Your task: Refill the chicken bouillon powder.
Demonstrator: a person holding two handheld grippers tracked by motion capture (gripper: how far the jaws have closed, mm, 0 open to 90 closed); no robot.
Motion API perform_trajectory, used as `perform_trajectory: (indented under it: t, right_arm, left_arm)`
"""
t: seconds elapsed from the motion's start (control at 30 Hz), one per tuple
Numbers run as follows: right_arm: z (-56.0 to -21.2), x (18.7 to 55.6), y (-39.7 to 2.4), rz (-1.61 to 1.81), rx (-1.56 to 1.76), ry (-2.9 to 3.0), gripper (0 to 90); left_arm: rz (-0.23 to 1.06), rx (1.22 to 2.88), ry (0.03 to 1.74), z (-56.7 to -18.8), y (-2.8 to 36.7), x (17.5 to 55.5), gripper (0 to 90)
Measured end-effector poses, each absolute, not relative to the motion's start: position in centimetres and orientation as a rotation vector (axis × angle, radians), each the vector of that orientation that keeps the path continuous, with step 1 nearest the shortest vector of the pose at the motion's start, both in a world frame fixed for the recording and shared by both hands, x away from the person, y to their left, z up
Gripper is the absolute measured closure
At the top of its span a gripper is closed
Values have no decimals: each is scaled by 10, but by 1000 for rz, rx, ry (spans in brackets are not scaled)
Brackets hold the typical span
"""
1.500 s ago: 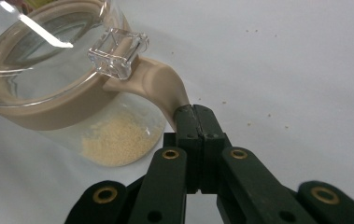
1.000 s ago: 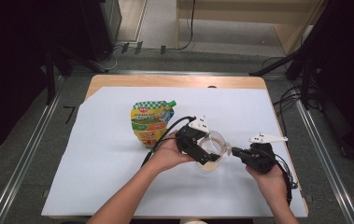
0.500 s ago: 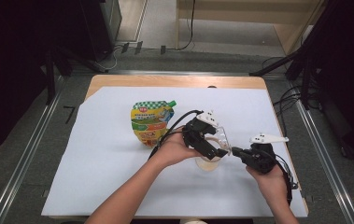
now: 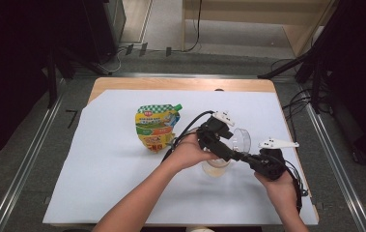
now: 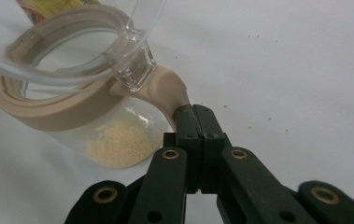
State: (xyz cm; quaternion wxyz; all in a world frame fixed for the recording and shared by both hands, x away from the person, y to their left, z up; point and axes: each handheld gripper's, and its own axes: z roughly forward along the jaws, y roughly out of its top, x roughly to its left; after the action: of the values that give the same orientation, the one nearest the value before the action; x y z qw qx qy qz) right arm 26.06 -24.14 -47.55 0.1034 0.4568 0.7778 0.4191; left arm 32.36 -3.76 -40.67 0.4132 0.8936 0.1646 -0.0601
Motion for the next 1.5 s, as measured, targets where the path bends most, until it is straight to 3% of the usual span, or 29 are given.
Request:
perform_trajectory:
  t: [0.37,0.57,0.8,1.1,1.2,1.5]
  right_arm:
    - [-472,257,-248,1248,1355,2267,885]
    - [-469,243,-253,1285,1363,2266,792]
    - [-469,216,-239,1311,1304,2327,724]
    - [-472,204,-215,1398,1217,2410,639]
    - [-472,203,-205,1415,1153,2437,595]
    - [-475,201,-187,1457,1045,2512,549]
  left_arm:
    - [-157,2288,431,-402,-29,319,154]
    - [-157,2290,449,-402,-11,314,170]
    - [-182,2293,476,-409,16,303,318]
    - [-240,2270,574,-411,48,299,614]
    - [-238,2255,570,-409,59,295,645]
    - [-254,2215,605,-415,82,292,596]
